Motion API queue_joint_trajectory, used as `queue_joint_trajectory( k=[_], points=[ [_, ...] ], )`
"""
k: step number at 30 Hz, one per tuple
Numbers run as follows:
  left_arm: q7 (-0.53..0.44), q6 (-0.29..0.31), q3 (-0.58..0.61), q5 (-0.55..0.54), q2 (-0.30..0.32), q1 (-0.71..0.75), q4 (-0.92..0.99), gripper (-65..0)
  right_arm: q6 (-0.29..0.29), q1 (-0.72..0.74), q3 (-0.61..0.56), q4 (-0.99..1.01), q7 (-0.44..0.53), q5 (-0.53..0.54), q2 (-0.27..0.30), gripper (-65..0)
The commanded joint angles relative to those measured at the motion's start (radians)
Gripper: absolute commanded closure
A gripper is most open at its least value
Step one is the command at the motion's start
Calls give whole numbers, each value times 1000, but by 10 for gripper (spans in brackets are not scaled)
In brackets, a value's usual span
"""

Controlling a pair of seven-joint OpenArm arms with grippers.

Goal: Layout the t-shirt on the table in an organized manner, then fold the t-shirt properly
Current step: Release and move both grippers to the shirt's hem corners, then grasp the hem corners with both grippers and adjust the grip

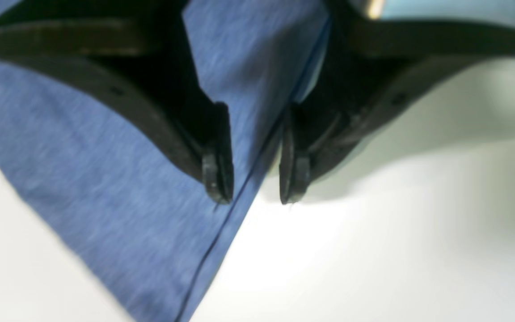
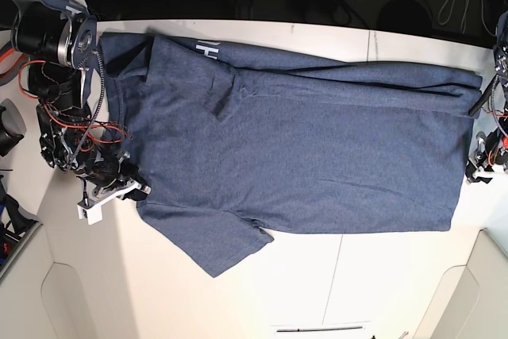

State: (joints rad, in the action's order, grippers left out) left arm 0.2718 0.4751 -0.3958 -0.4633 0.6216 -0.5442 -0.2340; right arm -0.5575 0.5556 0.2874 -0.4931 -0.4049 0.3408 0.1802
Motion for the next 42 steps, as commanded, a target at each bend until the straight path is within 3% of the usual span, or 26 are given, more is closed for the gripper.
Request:
queue_joint_trajectory(
  k=[1,12,19,23,28,30,34,36,37,38,40,42],
  points=[
    [-21,8,-3,-10,21,-33,-13,-189,3,17,0,-7,-10,0,8,0],
    [-48,6,-3,59,-26,-24,-13,-189,-1,17,0,-7,-14,0,11,0],
    [-137,7,-3,92,-38,-24,-14,-189,0,17,0,-7,-18,0,87,0],
    [-257,9,-3,118,-46,-24,-14,-189,0,17,0,-7,-18,21,140,0],
    [-501,6,22,147,-74,-26,-14,-189,-1,18,0,-7,-18,68,166,0],
    [-556,-29,46,146,-91,-31,-15,-189,-1,18,0,-7,-18,68,165,0],
    [-655,-175,48,146,-126,-34,-32,-189,-2,17,-2,-7,-27,67,154,0],
    [-637,-239,49,146,-138,-34,-48,-189,-6,17,-2,-7,-45,68,147,0],
    [-586,-244,49,146,-140,-35,-55,-189,-8,17,-2,-7,-48,67,145,0],
    [-509,-229,49,148,-140,-37,-63,-189,-8,17,-2,-7,-48,68,144,0],
    [-397,-134,49,170,-141,-53,-69,-189,-8,14,-2,-7,-47,70,145,0],
    [-291,-135,48,168,-142,-82,-68,-189,-8,15,-2,-7,-47,97,144,0]
  ],
)
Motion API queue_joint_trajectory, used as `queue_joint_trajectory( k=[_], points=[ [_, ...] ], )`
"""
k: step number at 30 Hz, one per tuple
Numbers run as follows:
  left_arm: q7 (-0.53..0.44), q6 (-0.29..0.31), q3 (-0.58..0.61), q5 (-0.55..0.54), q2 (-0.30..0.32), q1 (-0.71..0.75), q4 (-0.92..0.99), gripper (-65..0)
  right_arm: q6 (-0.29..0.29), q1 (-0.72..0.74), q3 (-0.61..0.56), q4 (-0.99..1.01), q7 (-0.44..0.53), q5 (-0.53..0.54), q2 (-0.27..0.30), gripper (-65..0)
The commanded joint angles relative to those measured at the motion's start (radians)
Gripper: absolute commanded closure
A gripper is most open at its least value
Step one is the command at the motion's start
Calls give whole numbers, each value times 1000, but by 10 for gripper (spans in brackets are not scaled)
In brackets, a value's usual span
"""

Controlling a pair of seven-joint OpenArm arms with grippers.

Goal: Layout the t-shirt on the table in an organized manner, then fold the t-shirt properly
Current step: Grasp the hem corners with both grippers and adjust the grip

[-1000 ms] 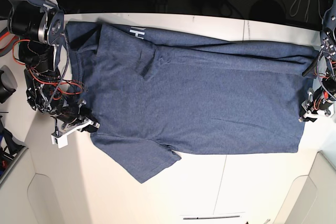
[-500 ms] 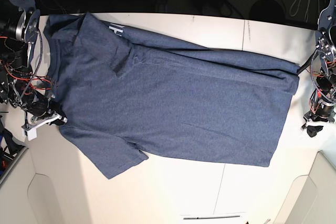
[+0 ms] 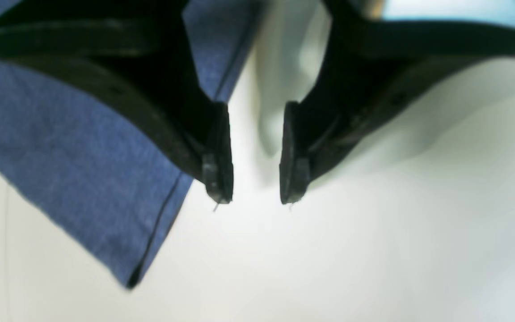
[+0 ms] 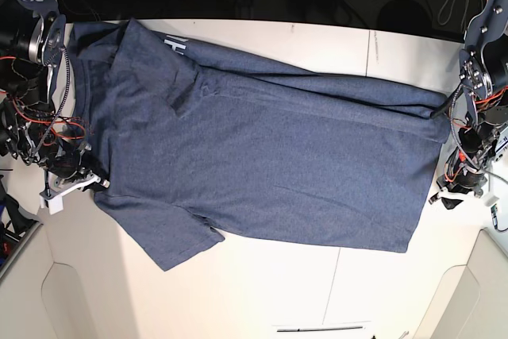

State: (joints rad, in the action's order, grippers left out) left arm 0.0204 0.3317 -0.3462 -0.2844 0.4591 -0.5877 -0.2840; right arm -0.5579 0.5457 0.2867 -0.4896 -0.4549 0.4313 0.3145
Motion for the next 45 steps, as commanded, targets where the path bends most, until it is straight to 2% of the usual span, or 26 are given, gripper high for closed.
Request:
queue_joint_trajectory(
  k=[1,3,5,7,10,14,20,23,29,37,45],
  points=[
    [6,9,-1,-11,22,-54,-17,-188,-8,25,-1,-11,3,28,8,0],
    [95,24,-1,-11,30,-79,-16,-170,-11,24,-1,-11,2,51,4,0],
    [181,75,-1,-11,40,-99,-8,-159,-19,24,-1,-11,2,51,1,0],
    [255,97,-1,-11,45,-114,9,-159,-18,24,-1,-11,2,51,1,0],
    [299,122,-1,-10,43,-109,31,-159,-19,24,-1,-11,1,51,1,0],
    [237,136,-1,15,42,-92,87,-159,-19,24,-1,-11,-17,51,2,0],
    [102,220,0,43,31,-87,108,-161,-19,22,-1,-11,-17,63,2,0],
    [50,219,0,67,25,-103,108,-161,-19,22,-1,-11,-17,78,2,0],
    [33,203,26,133,20,-122,108,-161,-19,22,-23,-11,-21,85,2,0],
    [21,185,180,132,17,-127,108,-161,-19,22,-172,-11,-20,85,2,0],
    [-2,184,185,132,-19,-127,108,-161,-19,22,-199,-12,-20,86,2,0]
  ],
)
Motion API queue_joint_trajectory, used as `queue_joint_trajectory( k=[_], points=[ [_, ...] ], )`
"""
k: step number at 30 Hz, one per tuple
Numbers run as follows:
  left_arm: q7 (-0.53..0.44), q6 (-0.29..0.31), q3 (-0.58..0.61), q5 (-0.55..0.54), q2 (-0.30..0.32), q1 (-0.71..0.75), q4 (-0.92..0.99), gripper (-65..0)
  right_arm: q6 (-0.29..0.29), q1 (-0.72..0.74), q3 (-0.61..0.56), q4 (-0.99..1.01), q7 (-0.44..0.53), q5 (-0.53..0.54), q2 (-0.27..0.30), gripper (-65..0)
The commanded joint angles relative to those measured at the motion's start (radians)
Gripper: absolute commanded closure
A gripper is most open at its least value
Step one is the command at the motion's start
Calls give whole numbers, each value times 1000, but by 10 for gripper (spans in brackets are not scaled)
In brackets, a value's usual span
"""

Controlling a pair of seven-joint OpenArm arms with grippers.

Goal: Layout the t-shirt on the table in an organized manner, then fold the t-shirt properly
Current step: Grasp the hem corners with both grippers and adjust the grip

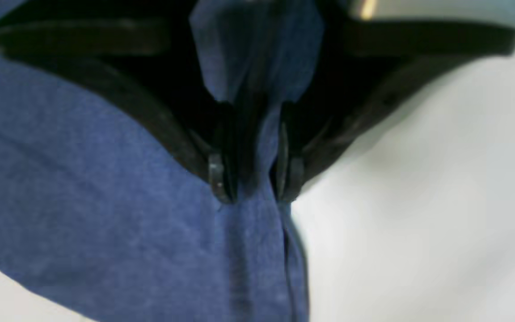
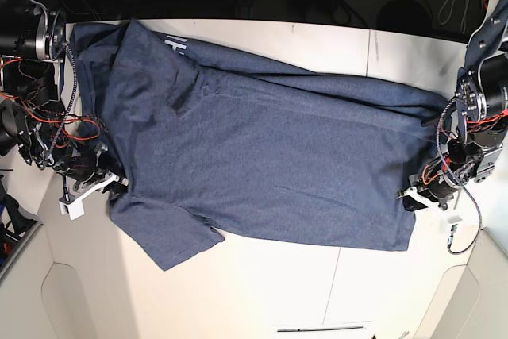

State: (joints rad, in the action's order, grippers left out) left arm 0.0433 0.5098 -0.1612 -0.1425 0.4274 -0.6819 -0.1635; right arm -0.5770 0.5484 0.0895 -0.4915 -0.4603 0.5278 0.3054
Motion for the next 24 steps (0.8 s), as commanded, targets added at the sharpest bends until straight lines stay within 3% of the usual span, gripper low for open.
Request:
queue_joint_trajectory(
  k=[1,12,17,24],
  points=[
    [-26,6,0,-10,6,-33,-13,-161,0,19,-2,-10,-14,-10,11,0],
    [-93,-29,0,-10,-20,-54,-13,-161,0,19,-2,-11,-14,-11,11,0],
    [-129,-80,0,-10,-20,-81,-13,-160,0,19,-2,-11,-14,-11,11,0],
    [-72,-80,0,33,-20,-93,-13,-159,0,19,-2,-11,-15,-4,11,0]
  ],
)
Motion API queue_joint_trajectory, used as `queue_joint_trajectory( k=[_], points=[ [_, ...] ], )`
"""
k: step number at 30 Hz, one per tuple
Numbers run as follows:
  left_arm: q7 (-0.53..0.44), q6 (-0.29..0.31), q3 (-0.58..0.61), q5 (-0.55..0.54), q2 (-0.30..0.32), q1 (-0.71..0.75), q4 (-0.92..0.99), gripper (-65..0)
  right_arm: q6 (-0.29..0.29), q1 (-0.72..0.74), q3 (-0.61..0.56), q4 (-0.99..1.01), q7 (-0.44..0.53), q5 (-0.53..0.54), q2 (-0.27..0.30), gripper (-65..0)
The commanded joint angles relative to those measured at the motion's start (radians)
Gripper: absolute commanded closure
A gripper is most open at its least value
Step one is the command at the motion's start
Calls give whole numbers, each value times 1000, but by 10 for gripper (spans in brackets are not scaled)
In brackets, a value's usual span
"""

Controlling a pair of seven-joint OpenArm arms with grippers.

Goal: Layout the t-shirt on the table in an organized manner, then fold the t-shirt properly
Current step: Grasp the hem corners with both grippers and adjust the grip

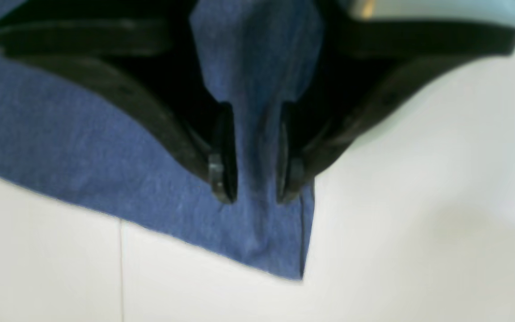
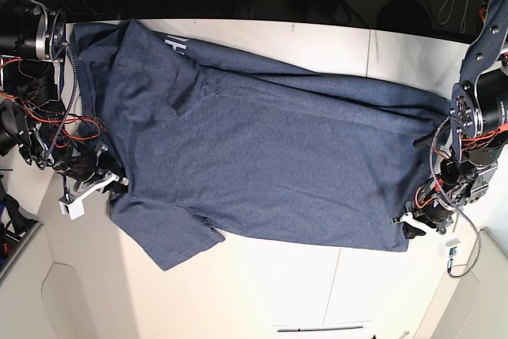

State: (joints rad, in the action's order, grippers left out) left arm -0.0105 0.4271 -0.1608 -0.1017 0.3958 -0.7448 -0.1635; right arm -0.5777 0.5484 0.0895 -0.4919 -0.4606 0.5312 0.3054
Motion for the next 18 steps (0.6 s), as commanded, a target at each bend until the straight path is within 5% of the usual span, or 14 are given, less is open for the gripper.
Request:
queue_joint_trajectory(
  k=[1,9,18],
  points=[
    [5,-10,0,2,12,-27,-13,-159,1,19,-2,-10,-14,-7,11,0],
    [-5,-41,0,42,51,42,-13,-161,1,19,-2,-10,-14,-8,11,0],
    [-114,33,11,41,81,49,-13,-166,1,19,-2,-10,-14,-2,11,0]
  ],
)
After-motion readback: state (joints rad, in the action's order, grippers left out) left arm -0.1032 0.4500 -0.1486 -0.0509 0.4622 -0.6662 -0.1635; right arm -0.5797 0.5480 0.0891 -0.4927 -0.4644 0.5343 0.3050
